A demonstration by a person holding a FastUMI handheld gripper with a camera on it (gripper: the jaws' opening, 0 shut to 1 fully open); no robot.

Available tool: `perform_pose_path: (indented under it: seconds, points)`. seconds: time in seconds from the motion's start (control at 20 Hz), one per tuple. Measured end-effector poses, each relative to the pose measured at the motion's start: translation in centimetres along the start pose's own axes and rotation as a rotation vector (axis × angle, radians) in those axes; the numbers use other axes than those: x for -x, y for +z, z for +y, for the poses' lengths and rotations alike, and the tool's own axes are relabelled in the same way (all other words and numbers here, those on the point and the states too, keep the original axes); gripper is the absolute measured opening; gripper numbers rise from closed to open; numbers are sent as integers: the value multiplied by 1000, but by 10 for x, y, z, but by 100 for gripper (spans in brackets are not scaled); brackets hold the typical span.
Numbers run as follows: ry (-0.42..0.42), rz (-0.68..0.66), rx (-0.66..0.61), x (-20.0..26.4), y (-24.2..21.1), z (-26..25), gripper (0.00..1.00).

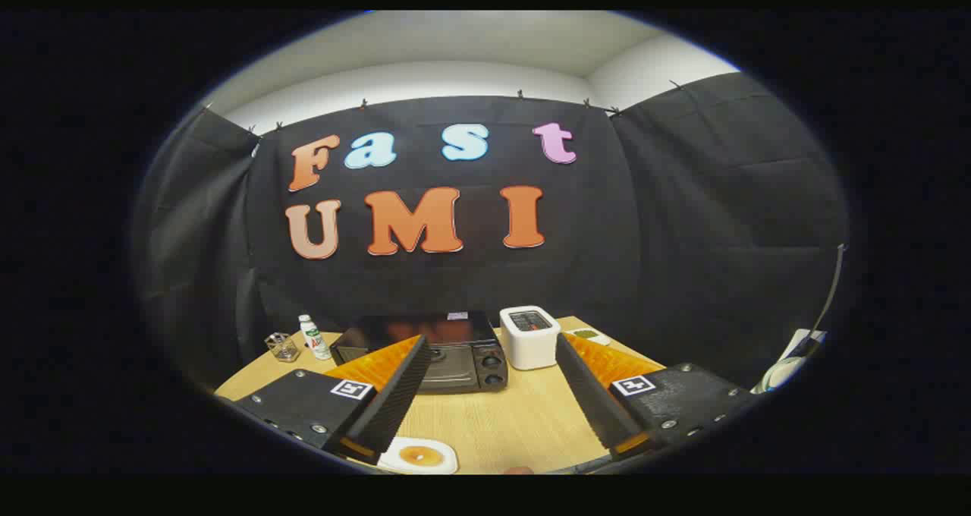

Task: Open the toaster oven, put the food inside, and close the toaster oven door.

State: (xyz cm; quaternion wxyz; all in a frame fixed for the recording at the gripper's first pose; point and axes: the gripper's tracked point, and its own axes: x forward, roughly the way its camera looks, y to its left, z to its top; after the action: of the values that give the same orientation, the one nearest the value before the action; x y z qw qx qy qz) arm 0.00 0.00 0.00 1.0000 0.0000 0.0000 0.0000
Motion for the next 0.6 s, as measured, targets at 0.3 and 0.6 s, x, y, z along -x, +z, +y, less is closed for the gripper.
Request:
perform_pose_path:
  seconds: [0.3,0.6]
  points:
    - [-38,-20,5,4,11,-19,99]
    - [-30,-34,-2,1,21,-26,99]
